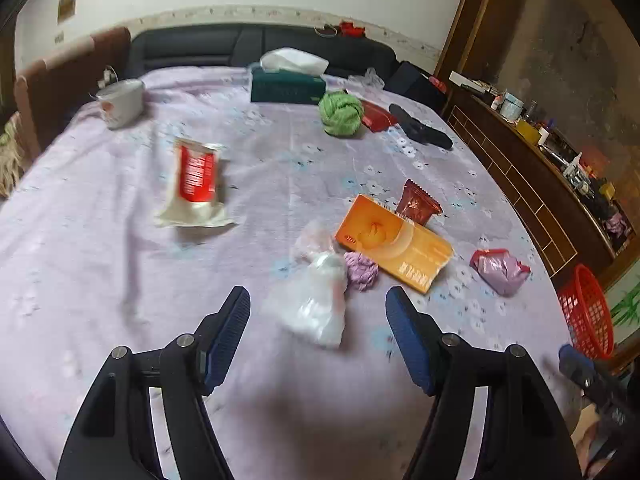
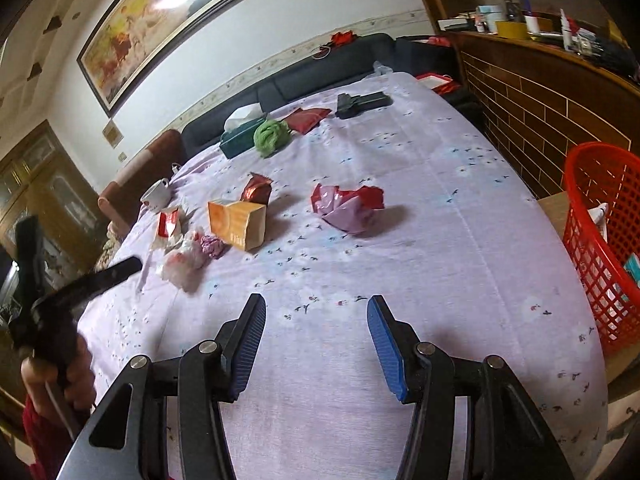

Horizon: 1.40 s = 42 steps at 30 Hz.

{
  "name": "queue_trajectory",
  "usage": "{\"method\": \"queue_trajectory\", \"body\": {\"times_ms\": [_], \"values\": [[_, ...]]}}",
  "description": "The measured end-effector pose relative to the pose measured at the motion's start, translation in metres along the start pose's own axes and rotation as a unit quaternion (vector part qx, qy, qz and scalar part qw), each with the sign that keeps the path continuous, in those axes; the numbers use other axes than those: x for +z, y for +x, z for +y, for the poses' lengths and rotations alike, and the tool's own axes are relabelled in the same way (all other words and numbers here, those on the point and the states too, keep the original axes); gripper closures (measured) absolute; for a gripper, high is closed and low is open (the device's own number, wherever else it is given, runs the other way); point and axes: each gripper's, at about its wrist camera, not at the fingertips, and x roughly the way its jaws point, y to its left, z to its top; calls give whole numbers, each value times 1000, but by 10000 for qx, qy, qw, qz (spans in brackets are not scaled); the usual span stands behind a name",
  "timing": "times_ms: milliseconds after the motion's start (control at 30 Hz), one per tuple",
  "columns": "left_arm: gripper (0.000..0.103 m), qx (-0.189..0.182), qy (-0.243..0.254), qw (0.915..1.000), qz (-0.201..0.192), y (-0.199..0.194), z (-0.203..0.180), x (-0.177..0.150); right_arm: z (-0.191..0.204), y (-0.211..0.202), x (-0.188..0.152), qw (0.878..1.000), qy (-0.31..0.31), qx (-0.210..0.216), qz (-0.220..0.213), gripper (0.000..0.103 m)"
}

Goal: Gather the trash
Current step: 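Return to the bed and grasp the clear plastic bag with the left tool, then grasp the red-and-pink plastic wrapper with the right tool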

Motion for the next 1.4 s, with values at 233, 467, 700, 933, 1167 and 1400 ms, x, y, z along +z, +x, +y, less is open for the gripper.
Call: {"method": "queue_trajectory", "body": {"times_ms": [233, 467, 700, 933, 1167, 1400], "values": [[48, 58, -208, 9990, 379, 49, 3, 10, -9, -4, 9, 9999, 76, -91, -1, 46], [65, -22, -201, 9990, 392, 54, 4, 7, -13, 2, 41, 9999, 3, -129, -77, 44], [65, -327, -166, 9993, 89, 10, 11, -14, -8, 52, 84, 9984, -419, -270, 248, 39], [65, -470, 139, 9985, -254, -25, 6, -50, -16, 112, 92, 9945, -417, -482, 829, 39], [65, -472, 301, 9971, -516, -30, -2, -63, 6, 106, 73, 9950, -629, -531, 572, 60], [65, -351, 368, 9968, -616, -29, -3, -69, 39, 85, 44, 9950, -830, -456, 321, 78]]}}
